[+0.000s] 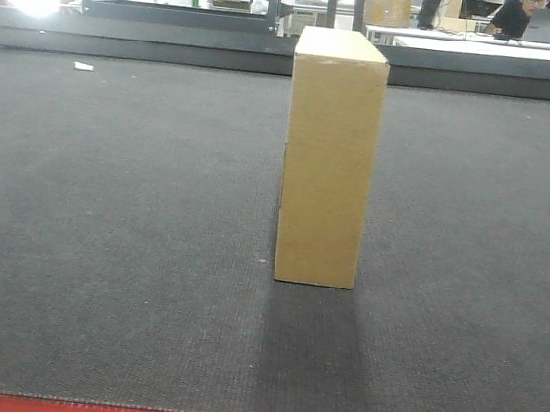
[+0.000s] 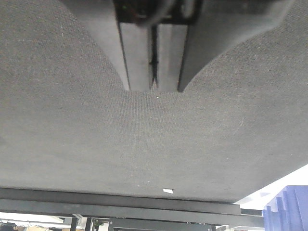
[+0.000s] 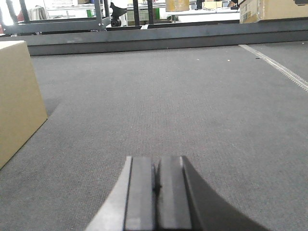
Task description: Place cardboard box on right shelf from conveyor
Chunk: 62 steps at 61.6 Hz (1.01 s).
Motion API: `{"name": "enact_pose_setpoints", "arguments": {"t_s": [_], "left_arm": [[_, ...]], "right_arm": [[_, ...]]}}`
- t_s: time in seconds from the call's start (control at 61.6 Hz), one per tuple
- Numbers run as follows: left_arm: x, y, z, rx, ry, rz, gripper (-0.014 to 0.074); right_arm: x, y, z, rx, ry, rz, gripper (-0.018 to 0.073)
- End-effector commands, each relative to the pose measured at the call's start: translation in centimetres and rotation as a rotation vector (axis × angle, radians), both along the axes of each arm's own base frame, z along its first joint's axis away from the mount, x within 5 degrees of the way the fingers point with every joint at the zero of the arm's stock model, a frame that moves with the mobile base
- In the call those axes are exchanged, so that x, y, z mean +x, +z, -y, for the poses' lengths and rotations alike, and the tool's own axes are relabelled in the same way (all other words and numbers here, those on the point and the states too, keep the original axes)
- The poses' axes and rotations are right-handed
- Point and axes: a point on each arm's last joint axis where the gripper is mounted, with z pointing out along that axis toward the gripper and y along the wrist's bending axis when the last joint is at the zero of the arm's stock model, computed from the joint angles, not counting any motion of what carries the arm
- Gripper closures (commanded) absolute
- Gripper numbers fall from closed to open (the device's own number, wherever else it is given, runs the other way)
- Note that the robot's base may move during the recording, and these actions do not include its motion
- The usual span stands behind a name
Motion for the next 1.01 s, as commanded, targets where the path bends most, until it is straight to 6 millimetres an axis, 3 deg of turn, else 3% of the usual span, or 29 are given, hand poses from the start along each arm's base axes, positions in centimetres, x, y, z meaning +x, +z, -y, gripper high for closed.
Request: {"name": "enact_pose_setpoints", "arguments": {"t_s": [0.0,0.795,0.99], "left_arm": [[-0.1,0.6,-0.1,-0.007,0.008,0.093,0.0713],[-0.1,0.6,-0.1,-0.007,0.008,0.093,0.0713],[-0.1,0.6,-0.1,-0.007,0.008,0.093,0.0713]], "right_arm": [[-0.2,1.1,0.1,-0.008,-0.007,0.112,0.05],[-0.2,1.1,0.1,-0.009,-0.008,0.116,0.05],[-0.5,2.9,0.2,-0.014,-0.022,0.264,0.05]]}}
